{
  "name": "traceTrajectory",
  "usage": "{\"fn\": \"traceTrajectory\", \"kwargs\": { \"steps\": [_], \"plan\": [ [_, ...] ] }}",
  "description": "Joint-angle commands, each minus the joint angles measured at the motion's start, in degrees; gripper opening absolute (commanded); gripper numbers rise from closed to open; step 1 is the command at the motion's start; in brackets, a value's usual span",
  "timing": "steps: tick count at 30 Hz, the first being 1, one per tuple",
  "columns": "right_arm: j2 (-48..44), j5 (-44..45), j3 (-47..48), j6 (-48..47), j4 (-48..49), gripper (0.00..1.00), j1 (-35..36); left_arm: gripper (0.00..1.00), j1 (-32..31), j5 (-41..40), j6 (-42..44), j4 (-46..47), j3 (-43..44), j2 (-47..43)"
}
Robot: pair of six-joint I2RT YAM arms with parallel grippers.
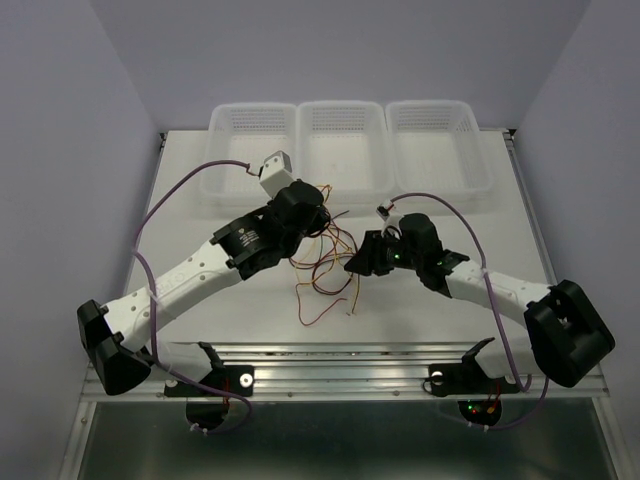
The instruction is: Untangle the cables
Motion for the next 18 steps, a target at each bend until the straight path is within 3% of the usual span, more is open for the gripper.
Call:
{"fn": "traceTrajectory", "kwargs": {
  "steps": [1,5,6,14,15,16,18],
  "plan": [
    [-0.1,-0.8,-0.7,0.7,5.3,0.46,1.0,0.0,-0.4,-0.1,-0.2,2.0,0.2,-2.5],
    [-0.1,-1.6,-0.6,0.6,5.1,0.2,1.0,0.0,-0.4,-0.2,-0.2,1.9,0.1,-2.5],
    [-0.2,-1.7,-0.4,0.7,4.6,0.01,1.0,0.0,-0.4,-0.3,-0.2,1.9,0.1,-2.5],
    [-4.9,-2.3,1.1,-0.7,-4.9,0.01,1.0,0.0,2.0,-0.2,1.4,1.3,0.3,1.0],
    [-6.3,-2.5,1.3,-0.7,-5.8,0.01,1.0,0.04,2.8,0.7,2.0,2.3,-0.3,2.2],
    [-7.1,-3.8,1.3,-0.6,-7.4,0.01,1.0,0.16,4.9,3.6,3.1,2.9,-1.4,2.8],
    [-9.0,-5.2,1.5,0.0,-8.6,0.01,1.0,0.28,7.0,8.2,5.1,6.2,-2.7,4.5]
  ]
}}
